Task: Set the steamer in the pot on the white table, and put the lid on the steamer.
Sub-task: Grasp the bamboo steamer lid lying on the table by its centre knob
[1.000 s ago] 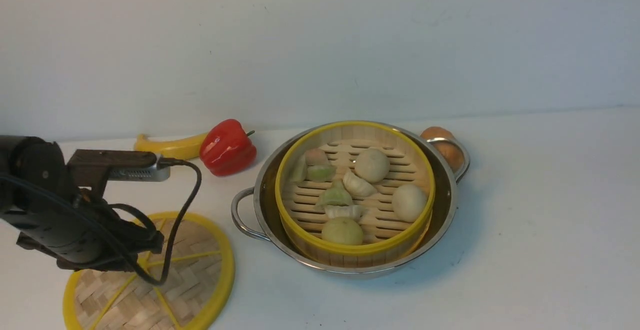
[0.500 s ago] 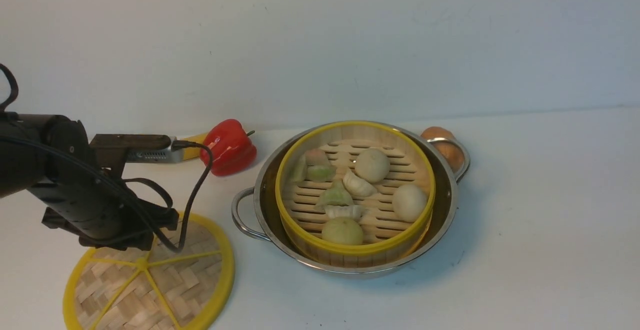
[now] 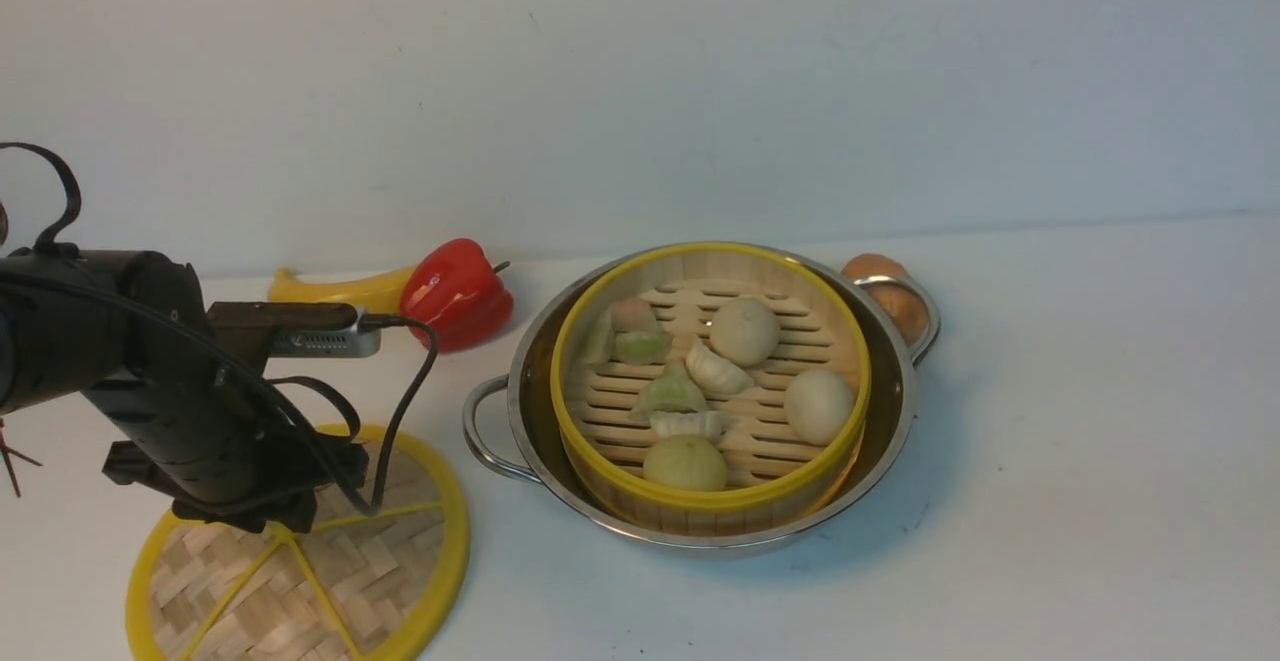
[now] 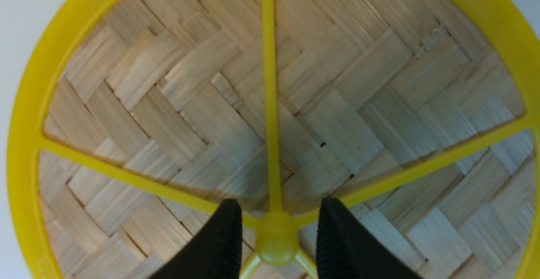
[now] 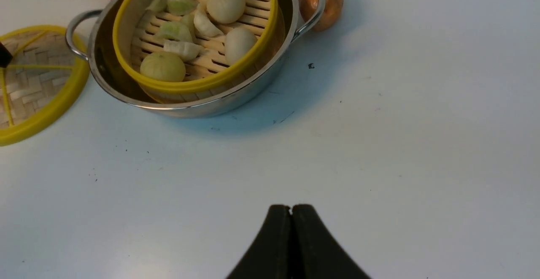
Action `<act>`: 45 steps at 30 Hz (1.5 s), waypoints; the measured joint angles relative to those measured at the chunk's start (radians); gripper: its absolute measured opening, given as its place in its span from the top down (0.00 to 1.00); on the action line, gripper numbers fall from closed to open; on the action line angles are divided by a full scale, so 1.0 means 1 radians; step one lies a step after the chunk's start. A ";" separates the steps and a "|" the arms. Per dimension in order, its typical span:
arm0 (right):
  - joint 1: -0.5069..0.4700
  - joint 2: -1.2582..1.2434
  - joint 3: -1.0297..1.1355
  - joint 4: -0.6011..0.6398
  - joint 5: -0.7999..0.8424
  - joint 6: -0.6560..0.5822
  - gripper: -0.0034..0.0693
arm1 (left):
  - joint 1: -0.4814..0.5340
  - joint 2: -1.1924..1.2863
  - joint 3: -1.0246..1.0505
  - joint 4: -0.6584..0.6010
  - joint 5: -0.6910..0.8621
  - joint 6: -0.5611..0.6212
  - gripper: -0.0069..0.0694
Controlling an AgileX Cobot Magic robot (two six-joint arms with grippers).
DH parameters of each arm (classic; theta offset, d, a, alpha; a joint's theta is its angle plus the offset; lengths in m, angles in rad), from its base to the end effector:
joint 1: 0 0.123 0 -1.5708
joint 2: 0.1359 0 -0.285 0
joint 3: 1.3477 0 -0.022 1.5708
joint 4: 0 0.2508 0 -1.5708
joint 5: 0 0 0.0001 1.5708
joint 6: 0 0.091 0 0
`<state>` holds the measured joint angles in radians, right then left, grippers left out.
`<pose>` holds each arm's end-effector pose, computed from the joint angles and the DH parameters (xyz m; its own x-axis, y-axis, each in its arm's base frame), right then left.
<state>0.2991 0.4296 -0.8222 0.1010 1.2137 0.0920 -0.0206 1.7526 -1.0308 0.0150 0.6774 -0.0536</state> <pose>0.0347 0.0197 0.3504 -0.6795 -0.0771 -0.7296 -0.2764 0.9481 0.1571 0.3272 -0.0059 0.1748 -0.9664 -0.0220 -0.2561 -0.0223 0.9997 -0.0017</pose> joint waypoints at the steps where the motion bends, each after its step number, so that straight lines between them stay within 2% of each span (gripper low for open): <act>1: 0.000 0.000 0.000 0.001 0.000 0.000 0.95 | 0.000 0.000 0.000 0.000 0.001 0.000 0.61; 10: 0.000 0.000 0.003 0.002 -0.001 0.000 0.95 | 0.000 0.001 0.000 -0.007 0.004 0.000 0.72; 16: 0.000 0.000 0.003 0.002 -0.001 0.000 0.94 | 0.000 0.001 0.000 -0.007 0.007 0.000 0.75; 30: 0.000 0.000 0.003 0.004 -0.001 0.000 0.93 | 0.000 0.001 -0.007 0.005 0.066 -0.001 0.76; 45: 0.000 0.000 0.003 0.006 -0.001 0.000 0.93 | 0.000 -0.097 -0.206 0.048 0.296 -0.001 0.76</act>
<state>0.2991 0.4296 -0.8197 0.1066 1.2126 0.0920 -0.0206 1.6554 -1.2371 0.0630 0.9732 -0.0545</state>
